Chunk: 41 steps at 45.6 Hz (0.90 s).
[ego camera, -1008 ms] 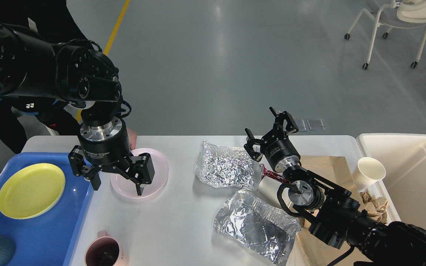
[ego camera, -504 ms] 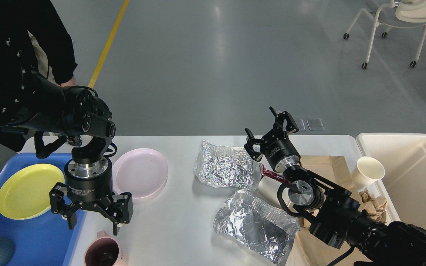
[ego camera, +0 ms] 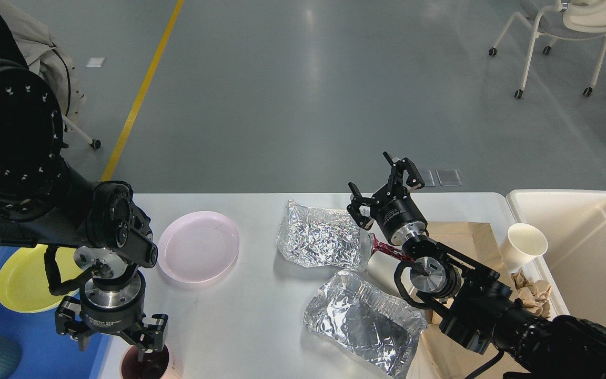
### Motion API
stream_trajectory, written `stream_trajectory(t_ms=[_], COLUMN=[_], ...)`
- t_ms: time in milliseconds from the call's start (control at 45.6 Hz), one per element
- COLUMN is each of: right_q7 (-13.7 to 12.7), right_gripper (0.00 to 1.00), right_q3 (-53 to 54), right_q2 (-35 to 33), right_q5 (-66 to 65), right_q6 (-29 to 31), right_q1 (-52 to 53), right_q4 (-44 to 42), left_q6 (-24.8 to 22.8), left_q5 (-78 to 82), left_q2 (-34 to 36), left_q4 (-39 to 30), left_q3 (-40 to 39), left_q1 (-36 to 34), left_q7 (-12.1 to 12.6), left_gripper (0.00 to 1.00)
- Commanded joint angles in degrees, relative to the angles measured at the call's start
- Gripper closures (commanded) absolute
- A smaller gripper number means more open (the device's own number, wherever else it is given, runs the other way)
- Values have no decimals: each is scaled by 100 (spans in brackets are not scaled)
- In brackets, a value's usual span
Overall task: Tidy desktop
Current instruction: 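Move the left gripper over and down to the pink cup, then close the left gripper on the pink cup rim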
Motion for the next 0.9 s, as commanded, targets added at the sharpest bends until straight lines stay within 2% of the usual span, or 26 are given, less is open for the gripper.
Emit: stream_trajectory(t_ms=[0,88,175,351,504,701,745,832,876], right_q7=[0,0,0,0,0,0,0,0,0], right_gripper=[0,0,0,0,0,0,0,0,0], right_q3=[0,0,0,0,0,0,0,0,0], right_q2=[0,0,0,0,0,0,0,0,0], right_q5=[0,0,0,0,0,0,0,0,0], right_q6=[3,3,3,3,-6,-6,3,3,3], right_q1=[0,0,0,-8,-8,0,0,0,0], right_q4=[0,0,0,0,0,0,0,0,0], left_q6=[511,881,1206,1365,1734,1980,2076,2209,2226], left_q5=[5,5,-3,-3,-3,-21,-21,-12,-12], left_q2=[-17,-17,-17,-26,-26,-17,-17,-26,-17], left_q4=[-7,2,11,37,99,204,213,239,248], left_q3=[-13,-31,-101,-171,-180,-180,-180,-180,-180], left_q1=[376,587,754,1061,1316,1484,1501,1510,1510], left_q7=[113,281,316,325,316,307,307,307,307], left_gripper=[9,9,9,9,9,9,11,24,27])
